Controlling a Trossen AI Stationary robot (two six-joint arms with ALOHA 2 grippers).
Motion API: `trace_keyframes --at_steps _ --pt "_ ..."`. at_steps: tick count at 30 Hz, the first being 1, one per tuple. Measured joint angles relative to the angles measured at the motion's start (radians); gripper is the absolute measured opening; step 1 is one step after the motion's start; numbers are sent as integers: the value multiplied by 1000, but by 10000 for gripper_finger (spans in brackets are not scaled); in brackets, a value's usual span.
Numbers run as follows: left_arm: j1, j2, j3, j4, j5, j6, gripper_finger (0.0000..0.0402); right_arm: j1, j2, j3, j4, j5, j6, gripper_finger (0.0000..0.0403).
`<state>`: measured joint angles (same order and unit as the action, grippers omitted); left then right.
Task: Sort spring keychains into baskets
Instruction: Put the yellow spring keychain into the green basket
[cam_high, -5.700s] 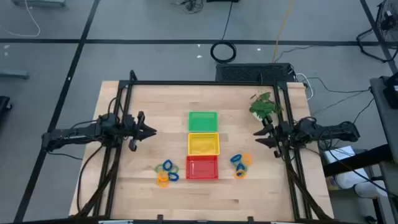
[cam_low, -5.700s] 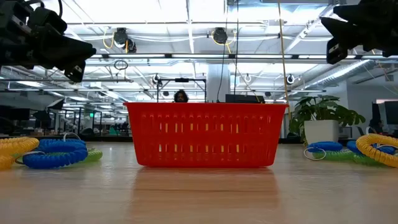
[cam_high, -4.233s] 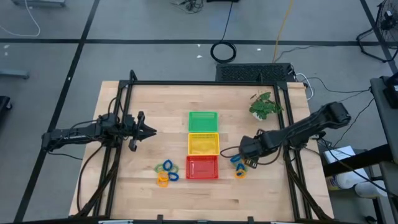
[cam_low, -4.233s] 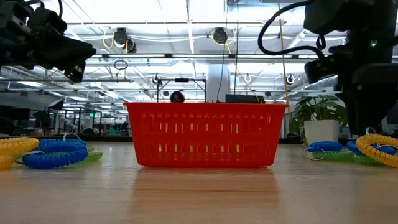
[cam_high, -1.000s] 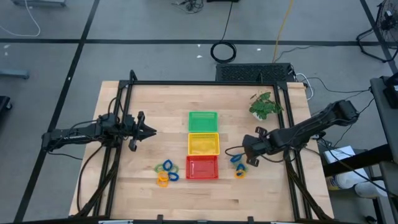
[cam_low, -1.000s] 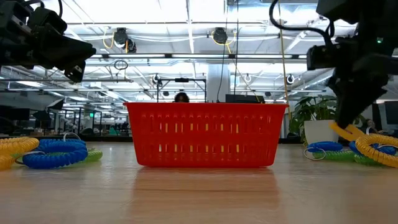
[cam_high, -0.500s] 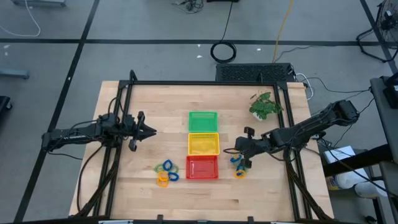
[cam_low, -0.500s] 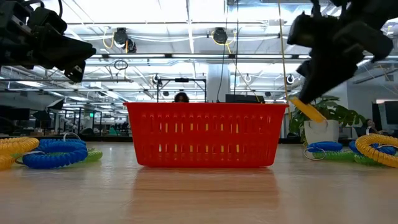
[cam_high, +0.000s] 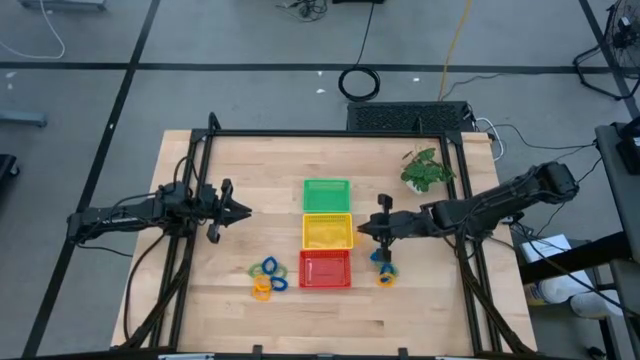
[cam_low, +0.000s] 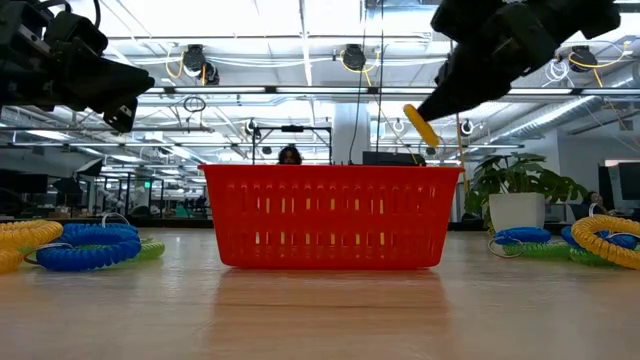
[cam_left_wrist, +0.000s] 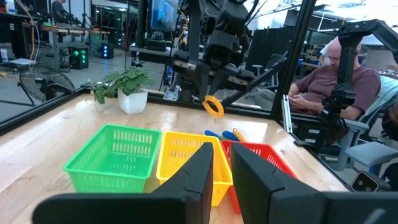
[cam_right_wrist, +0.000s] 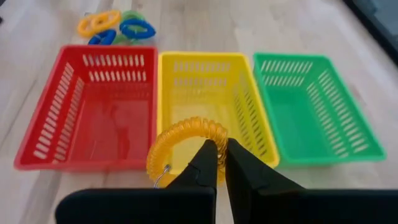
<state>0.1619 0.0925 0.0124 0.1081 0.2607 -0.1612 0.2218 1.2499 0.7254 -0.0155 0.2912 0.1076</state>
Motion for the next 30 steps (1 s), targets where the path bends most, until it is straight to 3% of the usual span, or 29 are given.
trace_keyframes --at_steps 9,18,30 --pt "0 0 0 0 0 0 60 -101 20 1 183 -4 -156 4" --pt "0 0 0 0 0 0 61 -226 119 1 381 -7 -293 4" --pt "0 0 0 0 0 0 60 -368 278 1 566 -8 -330 4"
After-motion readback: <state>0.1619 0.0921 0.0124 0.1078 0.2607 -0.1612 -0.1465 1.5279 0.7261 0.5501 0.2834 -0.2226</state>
